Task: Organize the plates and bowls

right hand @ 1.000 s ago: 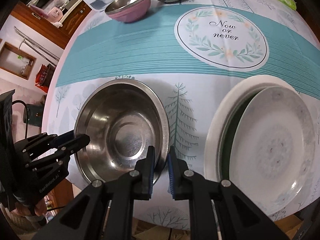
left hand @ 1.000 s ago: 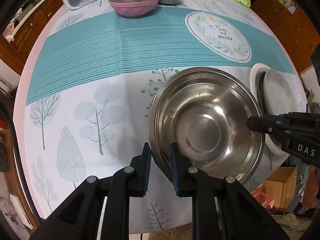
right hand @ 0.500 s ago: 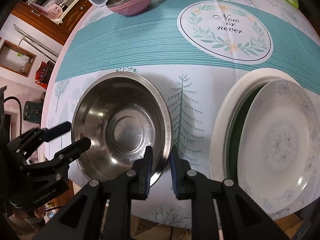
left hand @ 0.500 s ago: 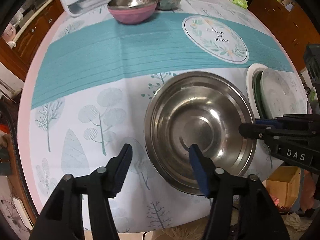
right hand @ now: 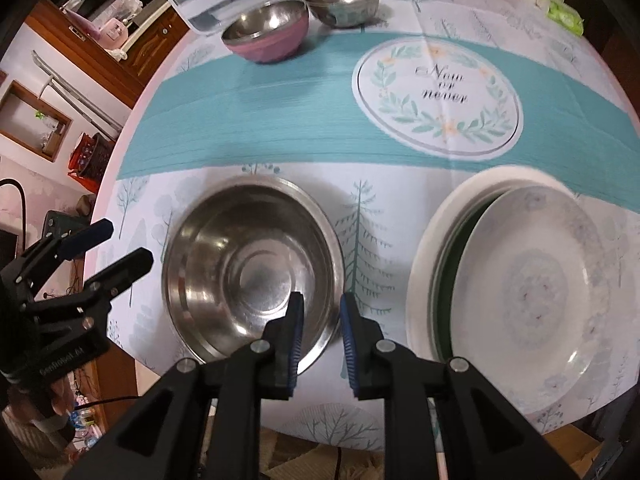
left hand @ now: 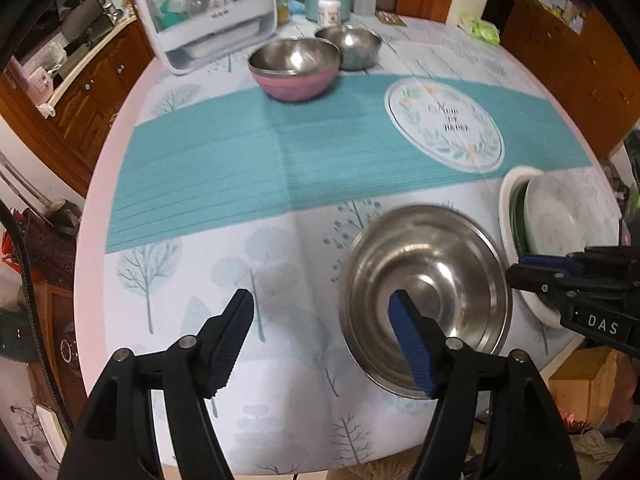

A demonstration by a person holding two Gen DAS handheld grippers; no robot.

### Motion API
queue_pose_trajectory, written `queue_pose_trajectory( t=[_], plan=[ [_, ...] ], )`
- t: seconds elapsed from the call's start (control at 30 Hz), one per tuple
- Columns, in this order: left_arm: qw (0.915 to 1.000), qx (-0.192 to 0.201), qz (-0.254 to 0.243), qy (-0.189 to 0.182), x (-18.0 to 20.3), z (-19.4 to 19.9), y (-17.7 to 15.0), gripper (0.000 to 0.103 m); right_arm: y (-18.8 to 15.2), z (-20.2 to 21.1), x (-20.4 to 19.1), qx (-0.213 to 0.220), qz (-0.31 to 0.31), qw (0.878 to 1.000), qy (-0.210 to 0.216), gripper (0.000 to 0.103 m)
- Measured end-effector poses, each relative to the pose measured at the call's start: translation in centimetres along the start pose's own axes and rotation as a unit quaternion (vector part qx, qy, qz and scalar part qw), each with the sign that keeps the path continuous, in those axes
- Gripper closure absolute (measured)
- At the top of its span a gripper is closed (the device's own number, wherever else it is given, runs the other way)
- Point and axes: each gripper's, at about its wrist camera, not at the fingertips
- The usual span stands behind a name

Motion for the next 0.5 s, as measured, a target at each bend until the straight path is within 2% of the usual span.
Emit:
queue_pose_trajectory(
  t=[0.27,0.4,0.5],
  plan=[
    [0.9991,0.036,0.022,0.003,-2.6,2.8,2.3,0.031,2.3,4.5,-0.7,0.044,0.017,0.999,-0.008,0.084],
    [0.9977,0.063,0.015,0.019,-3.9,4.9,4.6,0.030,4.7,8.2,-1.2,0.084,0.034,0.996,-0.022,0.084],
    [0.9953,0.092,0.009,0.029,-4.9,6.7,6.8,0.025,7.1,11.2,-1.6,0.117,0.043,0.992,-0.034,0.084]
  ],
)
Point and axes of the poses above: each gripper's, at about its wrist camera, not at the fingertips, and z roughly against the way its jaws point, x to its right, y to its top, and after that the axes turned 3 degrees about y, right-handed
